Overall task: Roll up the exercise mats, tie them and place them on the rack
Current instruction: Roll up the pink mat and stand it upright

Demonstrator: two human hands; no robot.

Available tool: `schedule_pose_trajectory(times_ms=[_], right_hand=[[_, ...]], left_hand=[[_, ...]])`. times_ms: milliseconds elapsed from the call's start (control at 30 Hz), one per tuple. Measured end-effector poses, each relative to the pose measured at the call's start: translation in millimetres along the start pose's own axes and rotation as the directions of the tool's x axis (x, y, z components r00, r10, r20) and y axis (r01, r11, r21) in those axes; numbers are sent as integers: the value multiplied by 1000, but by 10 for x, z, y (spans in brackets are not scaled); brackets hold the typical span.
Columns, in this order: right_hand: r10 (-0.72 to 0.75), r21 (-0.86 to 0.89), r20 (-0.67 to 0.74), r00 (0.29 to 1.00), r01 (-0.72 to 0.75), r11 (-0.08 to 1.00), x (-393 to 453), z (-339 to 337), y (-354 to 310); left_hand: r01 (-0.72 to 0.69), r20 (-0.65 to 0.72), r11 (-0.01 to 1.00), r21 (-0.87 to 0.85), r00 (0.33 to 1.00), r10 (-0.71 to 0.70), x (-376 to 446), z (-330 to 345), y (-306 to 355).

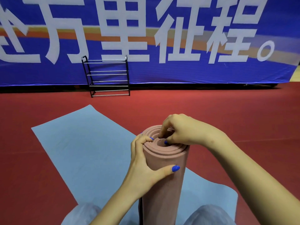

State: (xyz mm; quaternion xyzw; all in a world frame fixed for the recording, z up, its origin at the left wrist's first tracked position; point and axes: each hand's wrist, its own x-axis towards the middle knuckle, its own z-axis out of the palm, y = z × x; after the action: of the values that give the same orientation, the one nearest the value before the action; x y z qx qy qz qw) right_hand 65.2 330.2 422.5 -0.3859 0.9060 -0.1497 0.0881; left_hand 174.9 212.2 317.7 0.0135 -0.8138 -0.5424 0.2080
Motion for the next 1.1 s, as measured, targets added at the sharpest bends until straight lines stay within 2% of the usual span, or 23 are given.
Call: schedule_pose_trajectory(times_ms=[67, 200, 433, 567, 600, 667, 700, 767, 833, 900, 967, 1100], right_hand=[[-23, -53, -18, 1000, 22, 998, -40, 16, -25], [-67, -130, -54, 996, 59, 990, -109, 80, -88], [-77, -204, -153, 985, 45, 978, -132, 181, -130], [-63, -177, -111, 992, 42, 983, -110, 174, -75], [-64, -103, -103, 993, 54, 993, -99, 188, -31], [-32, 259, -127, 991, 64, 964, -118, 275, 62], [21, 482, -143, 989, 51, 875, -160, 339, 101], [188, 815, -130, 974, -3, 579, -237, 506, 114], [301, 948, -112, 947, 11, 318, -237, 686, 58], [408, 973, -182, 895, 104, 207, -187, 728, -31], [443, 952, -279, 852, 185, 245, -166, 537, -129], [343, 814, -523, 780, 337, 473, -194, -264, -348]], left_hand=[[0, -18, 998, -70, 1000, -1, 9, -1, 18], [95, -62, 956, -279, 991, -116, 87, -34, 94], [131, -47, 942, -308, 987, -153, 112, -60, 144], [234, -14, 911, -338, 967, -254, 164, -89, 164], [259, -22, 899, -353, 958, -285, 192, -99, 160], [291, -71, 877, -381, 937, -342, 239, -135, 162], [312, -100, 861, -400, 920, -380, 260, -141, 164], [336, -147, 827, -451, 886, -440, 296, -134, 171], [318, -192, 809, -494, 868, -458, 342, -87, 219], [299, -241, 795, -528, 844, -478, 377, -37, 316], [249, -261, 804, -539, 859, -441, 445, -88, 514], [83, -174, 821, -565, 960, -217, 681, -475, 1223]])
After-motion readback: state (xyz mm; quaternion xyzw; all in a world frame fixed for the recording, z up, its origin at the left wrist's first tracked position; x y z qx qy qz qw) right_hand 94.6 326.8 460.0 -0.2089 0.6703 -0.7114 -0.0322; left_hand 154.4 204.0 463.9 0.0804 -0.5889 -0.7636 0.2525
